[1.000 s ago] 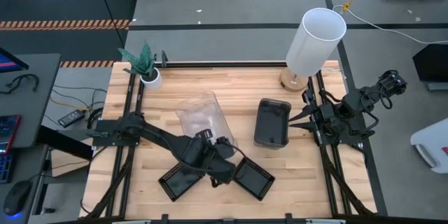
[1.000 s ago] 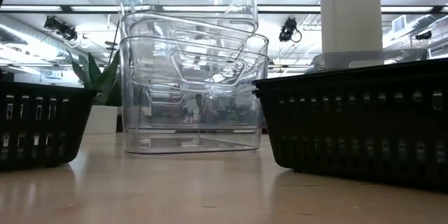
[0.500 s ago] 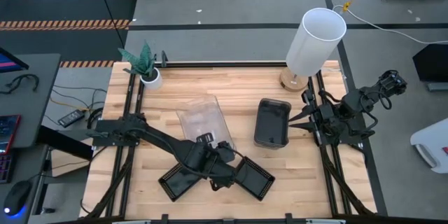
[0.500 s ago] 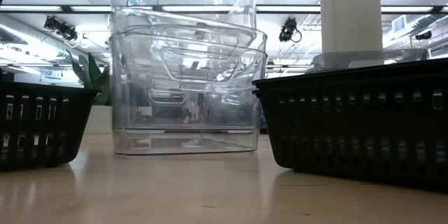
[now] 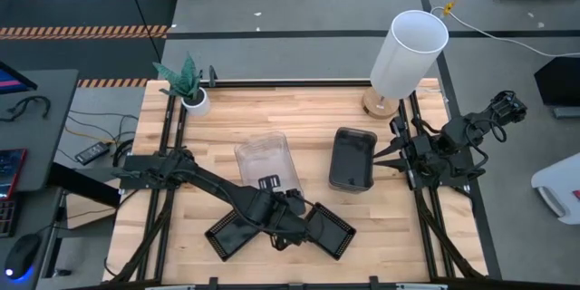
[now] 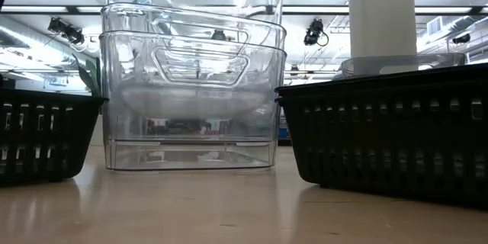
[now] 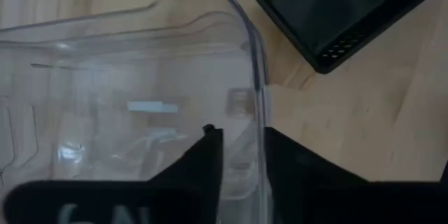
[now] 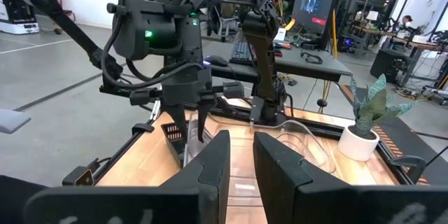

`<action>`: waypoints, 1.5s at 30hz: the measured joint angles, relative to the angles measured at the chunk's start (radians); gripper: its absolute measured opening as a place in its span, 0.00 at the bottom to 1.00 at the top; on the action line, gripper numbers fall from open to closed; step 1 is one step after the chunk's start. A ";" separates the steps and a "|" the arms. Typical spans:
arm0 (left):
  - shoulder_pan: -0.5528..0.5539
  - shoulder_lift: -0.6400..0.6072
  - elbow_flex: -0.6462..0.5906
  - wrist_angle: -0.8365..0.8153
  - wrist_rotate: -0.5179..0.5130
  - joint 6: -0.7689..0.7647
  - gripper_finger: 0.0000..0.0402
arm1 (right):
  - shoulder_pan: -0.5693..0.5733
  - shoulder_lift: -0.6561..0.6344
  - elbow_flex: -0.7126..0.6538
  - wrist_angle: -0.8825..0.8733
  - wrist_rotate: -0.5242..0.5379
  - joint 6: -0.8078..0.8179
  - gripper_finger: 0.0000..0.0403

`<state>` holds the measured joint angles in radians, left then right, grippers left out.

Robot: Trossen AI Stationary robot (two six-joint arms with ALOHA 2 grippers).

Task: Stack baskets by color
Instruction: Stack the top transparent bin on top of the bottom transparent bin, then adjust the transparent bins

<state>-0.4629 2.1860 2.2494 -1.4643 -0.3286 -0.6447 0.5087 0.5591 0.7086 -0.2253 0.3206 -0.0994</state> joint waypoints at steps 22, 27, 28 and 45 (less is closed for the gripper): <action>-0.107 -0.047 0.000 -0.107 -0.066 0.000 0.29 | 0.000 0.017 0.000 0.008 0.000 0.000 0.18; -0.117 -0.049 0.000 -0.068 -0.010 0.061 0.25 | 0.000 0.017 0.000 0.009 0.000 -0.005 0.18; -0.120 -0.049 0.000 -0.050 0.006 0.074 0.24 | 0.000 0.017 0.000 0.012 0.000 -0.005 0.18; -0.082 0.121 -0.001 -0.104 0.156 -0.025 0.05 | 0.000 0.017 0.000 0.015 0.000 -0.009 0.18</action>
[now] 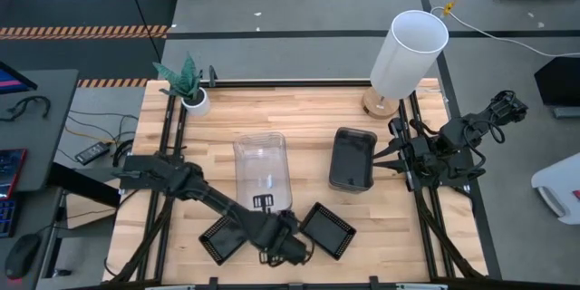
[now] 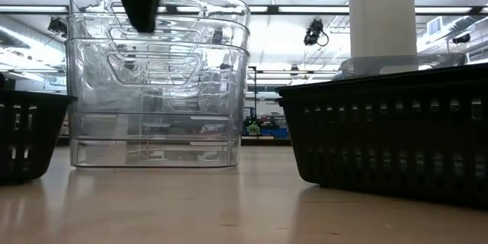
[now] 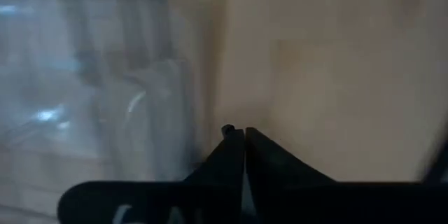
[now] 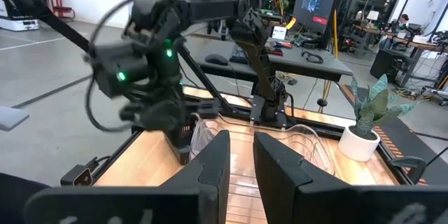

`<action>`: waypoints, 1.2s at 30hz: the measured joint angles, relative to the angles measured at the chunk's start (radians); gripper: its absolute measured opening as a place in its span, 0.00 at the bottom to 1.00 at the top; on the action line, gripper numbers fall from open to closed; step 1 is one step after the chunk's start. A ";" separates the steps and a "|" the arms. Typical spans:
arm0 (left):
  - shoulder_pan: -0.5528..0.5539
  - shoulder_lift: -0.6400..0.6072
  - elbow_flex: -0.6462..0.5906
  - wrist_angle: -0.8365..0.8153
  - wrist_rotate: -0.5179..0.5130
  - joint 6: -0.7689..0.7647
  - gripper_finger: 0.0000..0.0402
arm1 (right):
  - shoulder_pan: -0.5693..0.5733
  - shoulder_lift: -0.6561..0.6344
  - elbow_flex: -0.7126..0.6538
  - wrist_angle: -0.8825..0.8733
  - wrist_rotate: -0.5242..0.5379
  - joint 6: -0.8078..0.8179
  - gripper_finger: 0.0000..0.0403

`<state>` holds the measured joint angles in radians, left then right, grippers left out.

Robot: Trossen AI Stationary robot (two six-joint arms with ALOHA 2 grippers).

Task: Stack baskets by color
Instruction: Adjust the transparent bins

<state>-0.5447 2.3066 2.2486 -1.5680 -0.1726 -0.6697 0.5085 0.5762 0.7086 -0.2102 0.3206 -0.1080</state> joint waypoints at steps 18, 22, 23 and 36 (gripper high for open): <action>0.235 0.020 0.000 0.001 -0.285 0.183 0.03 | 0.000 0.000 0.000 0.003 0.000 0.000 0.18; 0.338 0.020 0.000 -0.002 -0.303 0.244 0.03 | 0.000 0.000 0.000 0.003 0.000 0.000 0.18; 0.365 0.020 0.000 -0.003 -0.311 0.261 0.03 | 0.000 0.000 0.000 0.003 0.000 0.000 0.18; 0.482 0.017 0.000 -0.005 -0.284 0.355 0.03 | 0.000 0.000 0.000 -0.015 0.000 0.001 0.18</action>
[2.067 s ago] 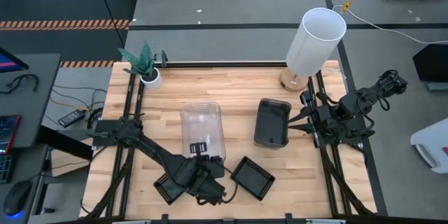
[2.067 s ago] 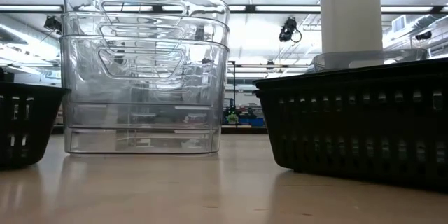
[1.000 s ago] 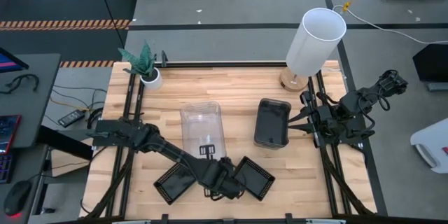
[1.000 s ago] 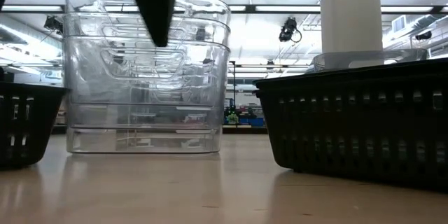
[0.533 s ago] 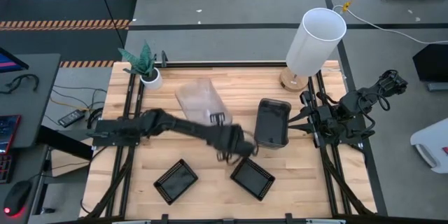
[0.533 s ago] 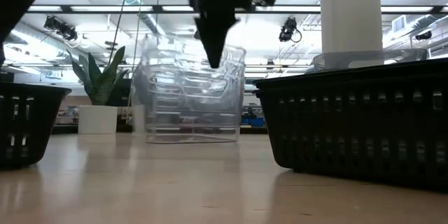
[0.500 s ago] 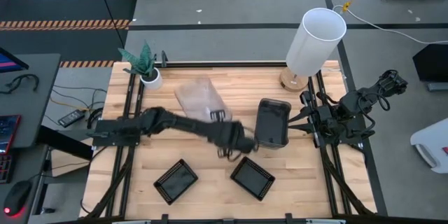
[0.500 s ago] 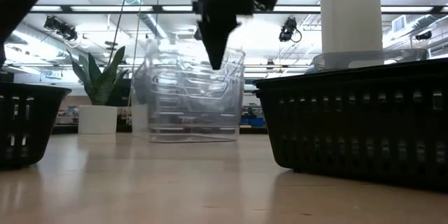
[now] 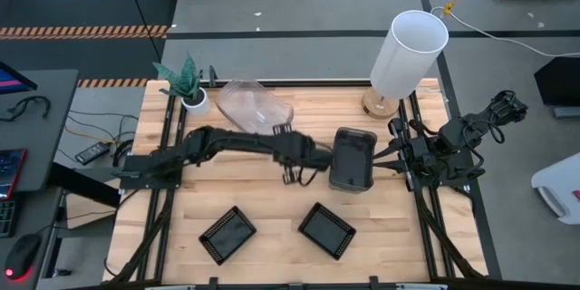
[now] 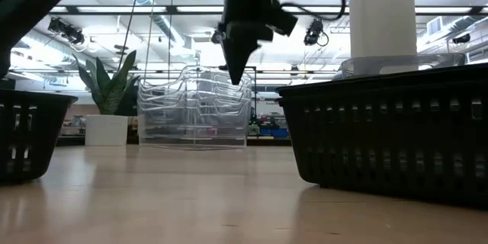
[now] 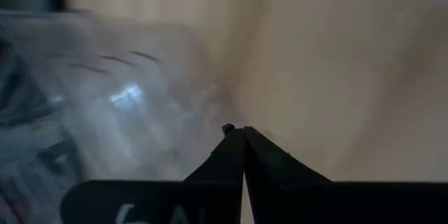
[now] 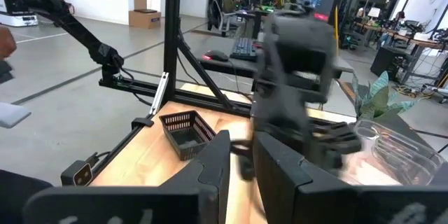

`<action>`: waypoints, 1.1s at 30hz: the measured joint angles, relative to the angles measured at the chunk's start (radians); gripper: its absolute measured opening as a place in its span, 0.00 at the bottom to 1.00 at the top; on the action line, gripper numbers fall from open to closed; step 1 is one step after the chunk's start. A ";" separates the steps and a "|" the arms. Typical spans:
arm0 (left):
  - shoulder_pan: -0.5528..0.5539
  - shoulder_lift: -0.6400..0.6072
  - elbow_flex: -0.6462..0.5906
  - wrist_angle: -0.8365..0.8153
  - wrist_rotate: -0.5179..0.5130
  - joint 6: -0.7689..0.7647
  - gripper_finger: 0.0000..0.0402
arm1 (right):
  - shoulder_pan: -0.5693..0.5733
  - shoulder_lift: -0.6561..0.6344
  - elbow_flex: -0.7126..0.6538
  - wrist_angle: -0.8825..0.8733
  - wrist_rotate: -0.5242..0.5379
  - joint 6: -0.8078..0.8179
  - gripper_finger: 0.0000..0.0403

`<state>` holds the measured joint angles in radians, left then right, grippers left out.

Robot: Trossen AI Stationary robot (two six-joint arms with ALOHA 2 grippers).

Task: Stack baskets by color
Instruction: Adjust the transparent bins, then stack the left black bin on top of the right black bin

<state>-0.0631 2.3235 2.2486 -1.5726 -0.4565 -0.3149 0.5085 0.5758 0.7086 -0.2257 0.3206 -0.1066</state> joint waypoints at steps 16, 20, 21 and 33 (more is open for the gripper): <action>-0.387 -0.009 0.001 0.001 0.312 -0.050 0.03 | 0.000 0.000 0.000 0.002 0.000 0.010 0.18; -0.442 -0.030 0.000 0.002 0.214 -0.067 0.03 | 0.000 0.000 0.000 0.004 0.000 0.012 0.18; -0.447 -0.045 0.000 0.002 0.186 -0.076 0.03 | 0.000 0.000 0.000 0.005 0.000 0.018 0.18; -0.530 -0.521 -0.507 0.049 0.017 -0.383 0.03 | 0.000 0.000 0.000 0.006 0.000 0.020 0.18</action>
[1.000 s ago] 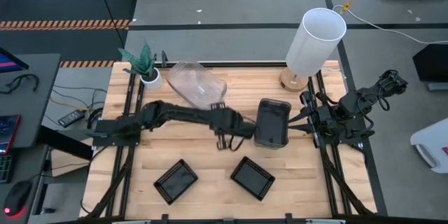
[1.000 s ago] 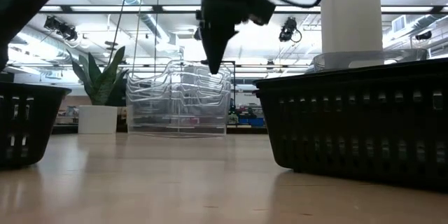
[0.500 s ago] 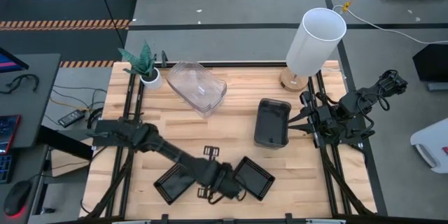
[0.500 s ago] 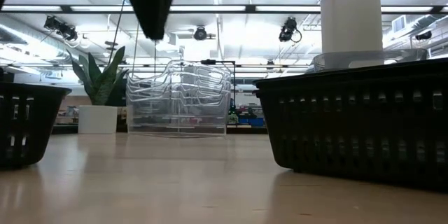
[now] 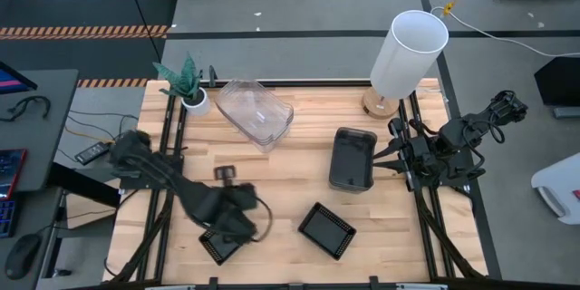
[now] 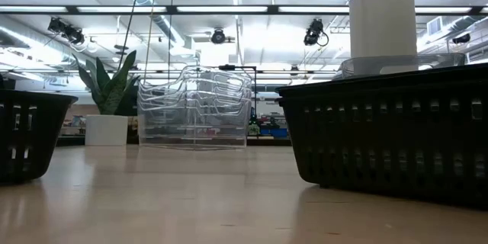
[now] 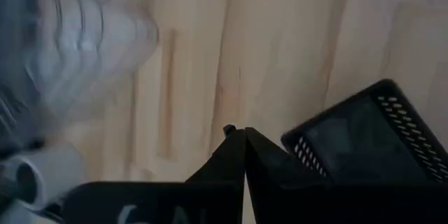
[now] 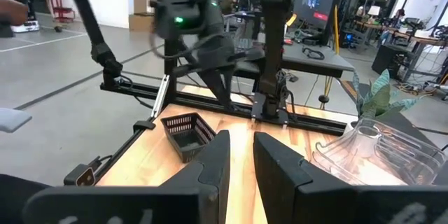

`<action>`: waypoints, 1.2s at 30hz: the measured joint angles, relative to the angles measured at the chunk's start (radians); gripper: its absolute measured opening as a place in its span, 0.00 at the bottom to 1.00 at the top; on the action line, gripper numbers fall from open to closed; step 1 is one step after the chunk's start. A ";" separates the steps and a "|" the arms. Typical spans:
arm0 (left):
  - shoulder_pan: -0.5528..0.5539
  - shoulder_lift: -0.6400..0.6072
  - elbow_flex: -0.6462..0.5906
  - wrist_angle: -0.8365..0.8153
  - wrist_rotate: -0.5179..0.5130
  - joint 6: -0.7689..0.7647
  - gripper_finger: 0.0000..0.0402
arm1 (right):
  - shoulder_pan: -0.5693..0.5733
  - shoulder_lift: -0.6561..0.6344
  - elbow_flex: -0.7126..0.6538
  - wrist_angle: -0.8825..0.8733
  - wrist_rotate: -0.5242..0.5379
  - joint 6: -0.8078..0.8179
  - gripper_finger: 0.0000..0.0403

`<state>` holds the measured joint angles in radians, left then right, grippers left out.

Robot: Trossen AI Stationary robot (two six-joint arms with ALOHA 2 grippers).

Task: Stack baskets by color
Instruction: Stack the left black bin on top of the right black bin

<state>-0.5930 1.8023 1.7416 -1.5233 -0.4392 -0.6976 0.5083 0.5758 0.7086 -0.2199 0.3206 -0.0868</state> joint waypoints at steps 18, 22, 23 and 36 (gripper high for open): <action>-0.073 -0.299 -0.609 0.436 0.343 -0.542 0.22 | 0.000 0.000 0.000 0.015 0.000 -0.021 0.18; -0.072 -0.299 -0.666 0.514 0.349 -0.599 0.39 | 0.000 0.000 0.000 0.015 0.000 -0.021 0.18; -0.072 -0.299 -0.681 0.530 0.362 -0.609 0.43 | 0.000 0.000 0.000 0.015 0.000 -0.021 0.18; -0.072 -0.297 -0.844 0.731 0.477 -0.686 0.64 | 0.000 0.007 0.000 0.016 0.000 -0.021 0.18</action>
<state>-0.6647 1.5051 0.8972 -0.7924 0.0382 -1.3834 0.5083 0.5827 0.7086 -0.2043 0.3206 -0.1078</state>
